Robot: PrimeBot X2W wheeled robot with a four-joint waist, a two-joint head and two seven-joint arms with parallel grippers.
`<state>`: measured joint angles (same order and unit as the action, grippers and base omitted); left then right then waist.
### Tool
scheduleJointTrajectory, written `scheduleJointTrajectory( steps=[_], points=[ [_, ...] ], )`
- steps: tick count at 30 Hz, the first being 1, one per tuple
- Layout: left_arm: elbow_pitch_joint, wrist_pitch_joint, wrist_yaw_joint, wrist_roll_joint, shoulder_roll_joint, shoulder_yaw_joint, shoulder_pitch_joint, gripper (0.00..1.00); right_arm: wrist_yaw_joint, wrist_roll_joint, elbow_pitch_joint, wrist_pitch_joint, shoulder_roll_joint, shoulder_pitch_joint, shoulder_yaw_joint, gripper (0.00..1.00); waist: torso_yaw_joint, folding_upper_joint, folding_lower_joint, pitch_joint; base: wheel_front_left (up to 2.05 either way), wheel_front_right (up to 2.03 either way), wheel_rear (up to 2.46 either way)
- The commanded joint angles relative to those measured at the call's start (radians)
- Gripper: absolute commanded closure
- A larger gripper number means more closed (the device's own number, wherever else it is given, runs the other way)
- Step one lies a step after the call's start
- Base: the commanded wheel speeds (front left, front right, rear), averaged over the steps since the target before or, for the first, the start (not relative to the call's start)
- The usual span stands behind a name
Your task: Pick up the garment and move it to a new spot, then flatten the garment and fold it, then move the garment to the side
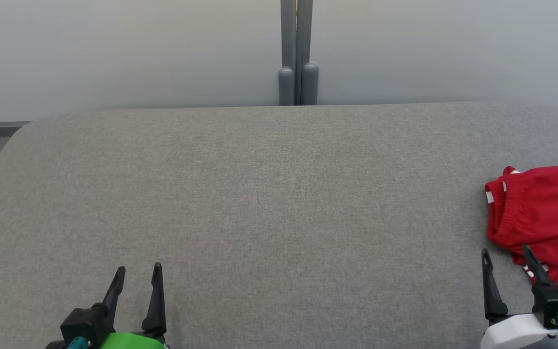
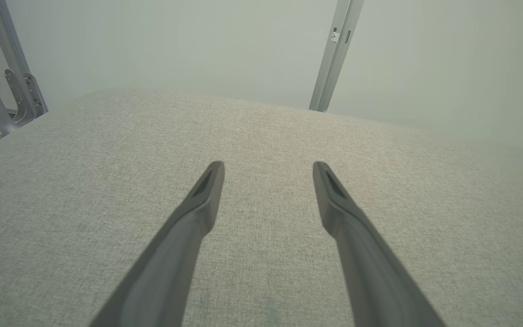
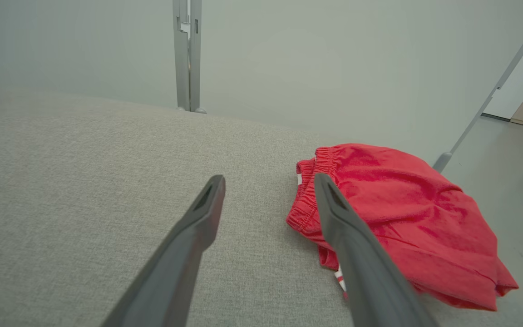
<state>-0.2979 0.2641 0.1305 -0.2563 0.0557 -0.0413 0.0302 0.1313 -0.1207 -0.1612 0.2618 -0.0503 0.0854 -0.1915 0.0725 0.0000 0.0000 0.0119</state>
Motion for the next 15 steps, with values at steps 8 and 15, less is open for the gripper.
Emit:
scheduleJointTrajectory(
  steps=[8, 15],
  points=[
    [0.007, -0.001, 0.0, 0.006, 0.0, 0.003, 0.0, 0.0, -0.001, 0.007, 0.014, 0.004, -0.002, -0.004, 0.005, 0.0, -0.072, 0.0, 0.0, 0.001, 0.0, 0.0, 0.0],
    [0.011, -0.001, 0.0, 0.007, -0.002, 0.007, -0.001, 0.0, -0.002, -0.002, 0.018, 0.004, -0.002, 0.002, 0.015, 0.0, -0.071, 0.0, 0.0, 0.003, 0.0, 0.0, 0.0]
  ],
)
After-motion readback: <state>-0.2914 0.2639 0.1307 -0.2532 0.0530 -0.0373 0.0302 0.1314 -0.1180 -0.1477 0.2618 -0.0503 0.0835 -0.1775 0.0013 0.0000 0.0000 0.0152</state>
